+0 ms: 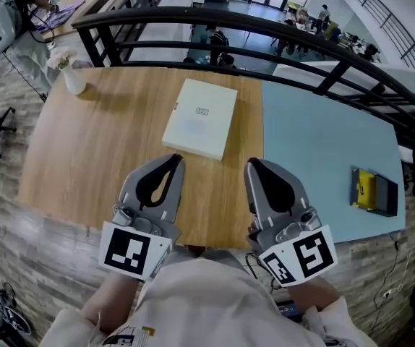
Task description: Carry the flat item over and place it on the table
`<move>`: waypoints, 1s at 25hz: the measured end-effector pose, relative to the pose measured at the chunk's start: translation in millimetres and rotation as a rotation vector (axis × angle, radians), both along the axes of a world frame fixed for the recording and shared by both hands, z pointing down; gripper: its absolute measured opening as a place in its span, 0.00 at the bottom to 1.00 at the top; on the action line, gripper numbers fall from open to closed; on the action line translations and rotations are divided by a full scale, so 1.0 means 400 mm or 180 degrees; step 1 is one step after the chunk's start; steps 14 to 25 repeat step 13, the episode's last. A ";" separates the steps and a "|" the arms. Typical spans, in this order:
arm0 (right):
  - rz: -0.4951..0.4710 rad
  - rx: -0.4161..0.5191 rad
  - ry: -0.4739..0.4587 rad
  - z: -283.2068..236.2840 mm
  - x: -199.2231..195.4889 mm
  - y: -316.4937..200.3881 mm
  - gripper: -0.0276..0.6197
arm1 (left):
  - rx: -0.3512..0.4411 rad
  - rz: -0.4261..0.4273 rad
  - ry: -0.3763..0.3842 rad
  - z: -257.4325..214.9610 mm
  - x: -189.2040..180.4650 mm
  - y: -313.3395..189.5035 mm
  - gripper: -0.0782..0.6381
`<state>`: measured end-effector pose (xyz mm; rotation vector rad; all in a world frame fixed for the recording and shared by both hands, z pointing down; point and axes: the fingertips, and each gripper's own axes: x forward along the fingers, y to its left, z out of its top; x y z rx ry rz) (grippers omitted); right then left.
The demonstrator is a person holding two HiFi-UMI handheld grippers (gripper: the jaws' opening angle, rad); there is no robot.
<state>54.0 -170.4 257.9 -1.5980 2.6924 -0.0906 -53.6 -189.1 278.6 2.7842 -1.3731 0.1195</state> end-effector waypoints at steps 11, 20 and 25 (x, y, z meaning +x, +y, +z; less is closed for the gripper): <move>-0.0042 -0.0032 0.0045 0.012 -0.006 -0.005 0.05 | 0.0058 0.0034 -0.0039 0.003 0.005 0.000 0.11; -0.0054 -0.0041 0.0053 0.012 -0.009 -0.005 0.05 | 0.0170 0.0068 -0.0058 -0.005 0.006 0.000 0.11; -0.0054 -0.0041 0.0053 0.012 -0.009 -0.005 0.05 | 0.0170 0.0068 -0.0058 -0.005 0.006 0.000 0.11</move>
